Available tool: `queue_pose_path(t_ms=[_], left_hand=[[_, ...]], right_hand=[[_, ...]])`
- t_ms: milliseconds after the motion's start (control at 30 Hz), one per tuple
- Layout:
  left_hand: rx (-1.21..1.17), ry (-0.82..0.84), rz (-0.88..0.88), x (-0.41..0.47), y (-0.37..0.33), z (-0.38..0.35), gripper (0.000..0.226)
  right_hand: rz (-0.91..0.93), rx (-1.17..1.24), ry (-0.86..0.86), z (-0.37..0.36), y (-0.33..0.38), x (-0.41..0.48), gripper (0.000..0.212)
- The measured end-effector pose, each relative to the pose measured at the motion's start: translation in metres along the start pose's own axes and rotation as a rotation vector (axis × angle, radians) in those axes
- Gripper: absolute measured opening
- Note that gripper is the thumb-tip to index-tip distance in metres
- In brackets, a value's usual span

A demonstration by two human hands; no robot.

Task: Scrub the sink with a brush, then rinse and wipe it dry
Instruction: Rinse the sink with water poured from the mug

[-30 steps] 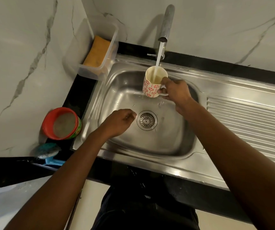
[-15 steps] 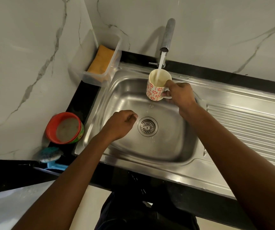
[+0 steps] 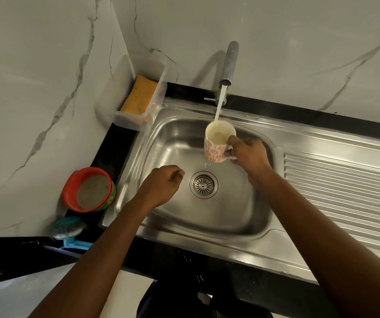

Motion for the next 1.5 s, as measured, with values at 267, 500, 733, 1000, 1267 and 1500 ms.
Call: queue_pose_path(t_ms=[267, 500, 733, 1000, 1267, 1500], left_hand=[[0.089, 0.022, 0.061, 0.008, 0.028, -0.007, 0.023], [0.102, 0.018, 0.074, 0.026, 0.025, -0.009, 0.033], [0.082, 0.062, 0.030, 0.032, 0.018, -0.023, 0.033], [0.093, 0.129, -0.005, 0.041, 0.000, -0.042, 0.031], [0.096, 0.158, -0.023, 0.044, -0.012, -0.054, 0.031], [0.083, 0.168, 0.003, 0.043, -0.005, -0.060, 0.031]], right_hand=[[-0.149, -0.442, 0.236, -0.041, -0.046, -0.019, 0.035], [-0.300, -0.030, 0.157, -0.064, -0.041, 0.006, 0.035], [-0.373, 0.215, -0.196, -0.004, -0.075, 0.005, 0.023], [-0.478, 0.235, -0.033, -0.007, -0.092, -0.026, 0.025], [-0.549, 0.770, -0.198, 0.003, -0.074, -0.017, 0.023], [-0.680, 0.800, -0.152, 0.001, -0.093, -0.067, 0.024]])
Point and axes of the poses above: each hand's wrist, its own x-axis towards the middle knuckle, its own z-axis out of the back of the hand, y = z × x, the point moved 1 cm from there along x, towards the middle knuckle, and after that the axes turned 4 degrees about x, right-handed, at the moved point
